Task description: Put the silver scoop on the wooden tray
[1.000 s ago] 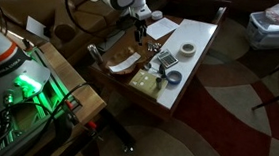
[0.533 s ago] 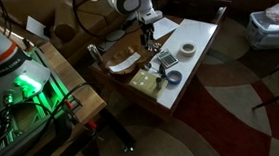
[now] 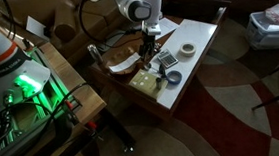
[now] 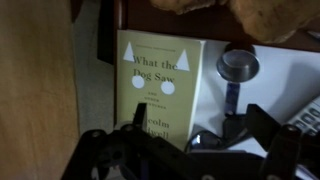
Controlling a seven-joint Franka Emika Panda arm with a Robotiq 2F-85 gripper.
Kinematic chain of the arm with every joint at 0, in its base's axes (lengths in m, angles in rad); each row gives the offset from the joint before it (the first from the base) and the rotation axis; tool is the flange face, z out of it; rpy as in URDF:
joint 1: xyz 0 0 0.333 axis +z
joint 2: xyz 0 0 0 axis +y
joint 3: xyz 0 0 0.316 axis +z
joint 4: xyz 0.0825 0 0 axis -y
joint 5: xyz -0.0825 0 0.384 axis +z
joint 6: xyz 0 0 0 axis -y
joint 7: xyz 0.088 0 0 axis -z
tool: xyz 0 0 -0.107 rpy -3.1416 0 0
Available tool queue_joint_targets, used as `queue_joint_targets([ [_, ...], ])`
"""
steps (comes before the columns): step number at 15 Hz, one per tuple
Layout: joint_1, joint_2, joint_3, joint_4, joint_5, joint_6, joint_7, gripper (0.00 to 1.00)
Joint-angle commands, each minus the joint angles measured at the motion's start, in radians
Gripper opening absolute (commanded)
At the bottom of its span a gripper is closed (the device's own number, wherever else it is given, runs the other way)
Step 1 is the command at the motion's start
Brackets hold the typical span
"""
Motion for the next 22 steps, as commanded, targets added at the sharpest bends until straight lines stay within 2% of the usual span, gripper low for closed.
queue_joint_targets([
  [1, -0.07, 0.124, 0.059, 0.176, 0.009, -0.227, -0.052, 1.0],
  [4, -0.101, 0.169, 0.097, 0.255, 0.021, -0.375, -0.103, 1.0],
  [5, -0.064, 0.127, 0.066, 0.181, 0.009, -0.301, -0.065, 1.0],
  [7, -0.074, 0.148, 0.077, 0.218, 0.011, -0.347, -0.079, 1.0],
  [9, -0.136, 0.142, 0.134, 0.213, 0.095, -0.276, -0.118, 1.0],
  [12, -0.18, 0.159, 0.172, 0.228, 0.19, -0.192, -0.163, 1.0],
  [14, -0.2, 0.176, 0.19, 0.237, 0.248, -0.089, -0.188, 1.0],
  [18, -0.198, 0.248, 0.184, 0.282, 0.295, 0.157, -0.18, 1.0],
  [22, -0.188, 0.313, 0.173, 0.321, 0.288, 0.235, -0.153, 1.0],
])
